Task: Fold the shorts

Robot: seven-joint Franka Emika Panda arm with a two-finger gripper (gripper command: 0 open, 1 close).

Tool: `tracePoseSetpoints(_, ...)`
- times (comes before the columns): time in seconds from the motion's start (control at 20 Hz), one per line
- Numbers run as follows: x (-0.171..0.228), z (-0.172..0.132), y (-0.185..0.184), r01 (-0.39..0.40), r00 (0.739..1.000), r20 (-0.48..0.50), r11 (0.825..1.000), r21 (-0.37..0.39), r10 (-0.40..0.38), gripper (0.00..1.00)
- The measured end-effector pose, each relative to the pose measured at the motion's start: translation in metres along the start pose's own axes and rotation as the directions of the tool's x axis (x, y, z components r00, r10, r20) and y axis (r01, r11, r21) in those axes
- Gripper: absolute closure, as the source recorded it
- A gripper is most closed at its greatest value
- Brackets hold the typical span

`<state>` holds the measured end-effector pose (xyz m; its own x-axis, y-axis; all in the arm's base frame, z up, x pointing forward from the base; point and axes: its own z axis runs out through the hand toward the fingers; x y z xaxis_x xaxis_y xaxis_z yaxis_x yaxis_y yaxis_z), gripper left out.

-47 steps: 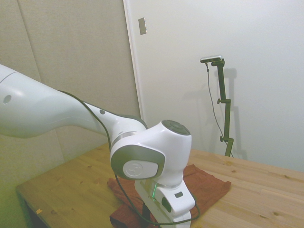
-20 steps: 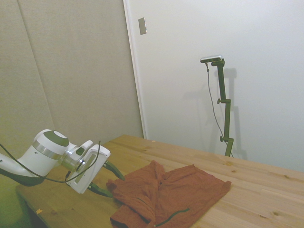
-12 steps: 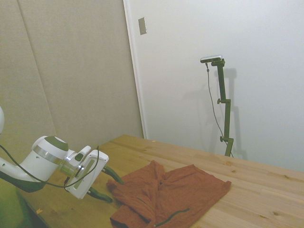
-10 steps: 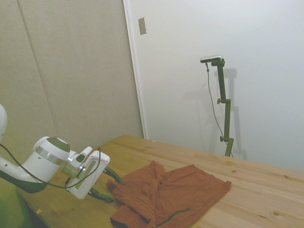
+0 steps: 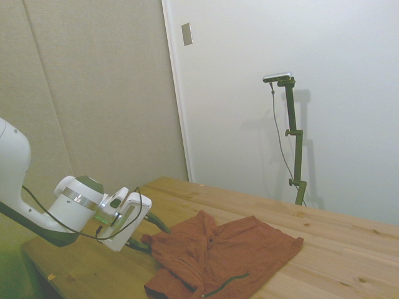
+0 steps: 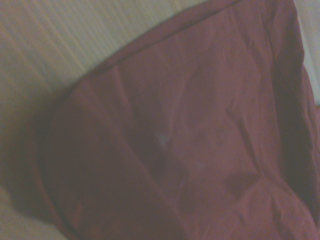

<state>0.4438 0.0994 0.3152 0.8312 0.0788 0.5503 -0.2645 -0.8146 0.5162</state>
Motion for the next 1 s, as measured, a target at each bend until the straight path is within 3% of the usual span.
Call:
tracePoseSetpoints(0.2,0.009,-0.001,-0.011,0.007,1.0,-0.015,1.0,0.011,-0.006,0.0)
tracePoseSetpoints(0.25,0.01,-0.001,-0.012,0.007,1.0,-0.015,1.0,0.012,-0.007,1.0)
tracePoseSetpoints(1.0,0.012,0.001,-0.03,0.002,1.0,-0.014,0.999,0.037,-0.001,1.0)
